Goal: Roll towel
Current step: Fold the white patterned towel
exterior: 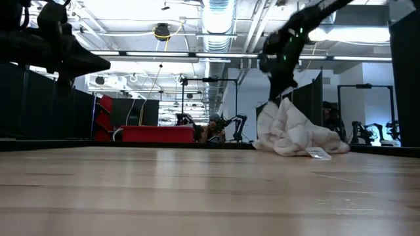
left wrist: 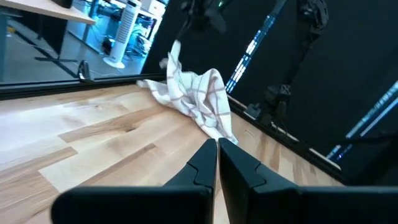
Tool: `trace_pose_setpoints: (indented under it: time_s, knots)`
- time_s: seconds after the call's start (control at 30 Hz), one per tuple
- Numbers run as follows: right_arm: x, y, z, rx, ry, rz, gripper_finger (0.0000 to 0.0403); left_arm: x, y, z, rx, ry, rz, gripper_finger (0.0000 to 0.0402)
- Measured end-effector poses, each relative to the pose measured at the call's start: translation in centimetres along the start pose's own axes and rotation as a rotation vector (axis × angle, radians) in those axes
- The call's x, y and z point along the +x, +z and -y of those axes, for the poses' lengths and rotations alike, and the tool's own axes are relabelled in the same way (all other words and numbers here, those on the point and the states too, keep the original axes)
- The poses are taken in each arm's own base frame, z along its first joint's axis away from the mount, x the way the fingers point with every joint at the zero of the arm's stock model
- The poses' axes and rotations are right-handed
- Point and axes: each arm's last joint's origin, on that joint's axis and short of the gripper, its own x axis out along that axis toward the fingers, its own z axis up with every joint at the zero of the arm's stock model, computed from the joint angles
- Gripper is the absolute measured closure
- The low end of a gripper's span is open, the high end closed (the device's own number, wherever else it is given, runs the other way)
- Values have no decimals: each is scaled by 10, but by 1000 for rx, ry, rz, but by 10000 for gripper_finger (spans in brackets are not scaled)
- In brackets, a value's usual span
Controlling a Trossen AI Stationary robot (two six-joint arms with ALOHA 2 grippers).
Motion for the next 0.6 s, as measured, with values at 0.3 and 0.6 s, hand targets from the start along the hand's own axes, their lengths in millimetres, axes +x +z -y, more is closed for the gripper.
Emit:
trace_pose_setpoints:
  time_s: [0.3, 0.6]
  knots:
    - [-45, 5, -90, -219, 103, 162, 403, 0, 0, 0, 12, -16, -9, 400]
    - [-73, 4, -168, -454, 297, 342, 403, 1, -1, 0, 26, -9, -13, 400]
